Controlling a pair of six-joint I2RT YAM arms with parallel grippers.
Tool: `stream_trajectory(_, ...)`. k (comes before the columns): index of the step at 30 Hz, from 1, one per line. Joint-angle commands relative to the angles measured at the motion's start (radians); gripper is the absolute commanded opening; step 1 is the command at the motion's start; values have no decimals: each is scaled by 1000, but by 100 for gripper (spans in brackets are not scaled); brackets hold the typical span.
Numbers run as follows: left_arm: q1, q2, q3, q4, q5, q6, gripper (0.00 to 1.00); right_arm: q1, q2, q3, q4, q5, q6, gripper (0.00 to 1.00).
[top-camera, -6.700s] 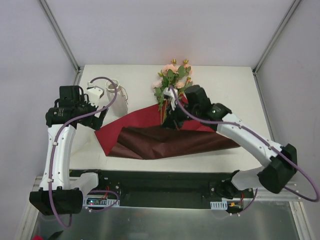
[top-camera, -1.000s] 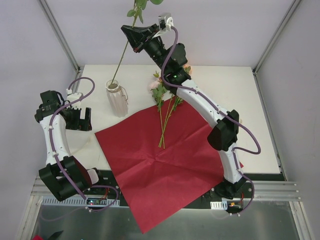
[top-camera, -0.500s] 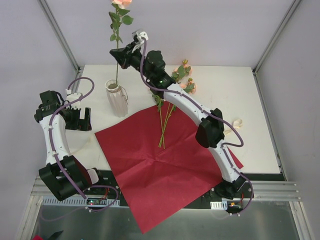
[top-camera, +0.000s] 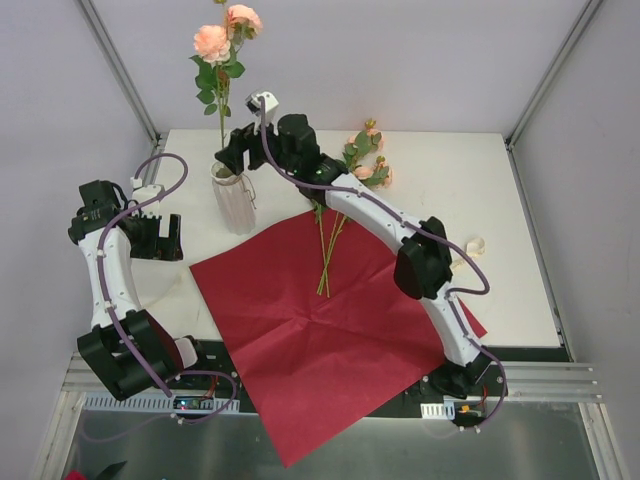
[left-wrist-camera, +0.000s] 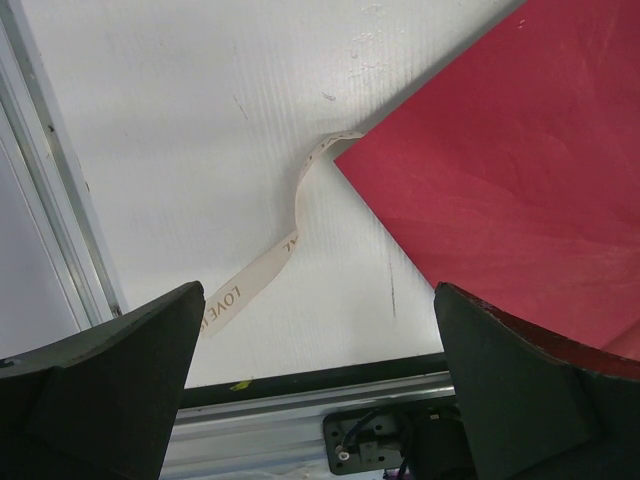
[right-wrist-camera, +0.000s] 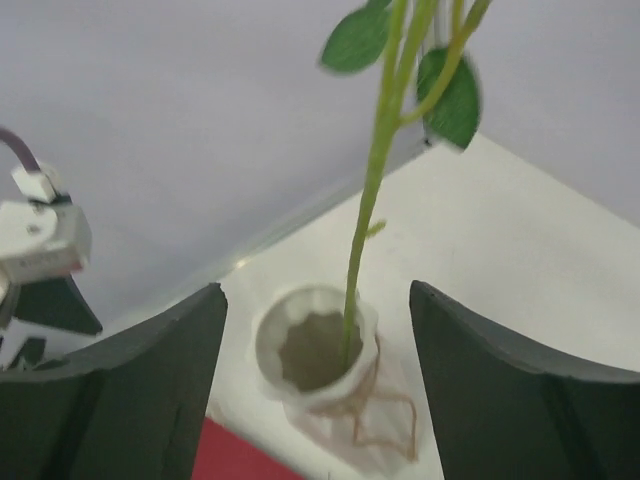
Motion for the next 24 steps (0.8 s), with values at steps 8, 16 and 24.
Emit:
stream_trajectory(8,14,-6,30,-12,32,-7,99,-20,-485,-483,-339,171,-123,98)
stream_trajectory(16,20,-3,15,-4,34,4,99,-60,-428,-606,-565,375,-55,96)
stream_trajectory(24,21,-6,-2,-3,34,9,99,-69,-223,-476,-661,449,-49,96)
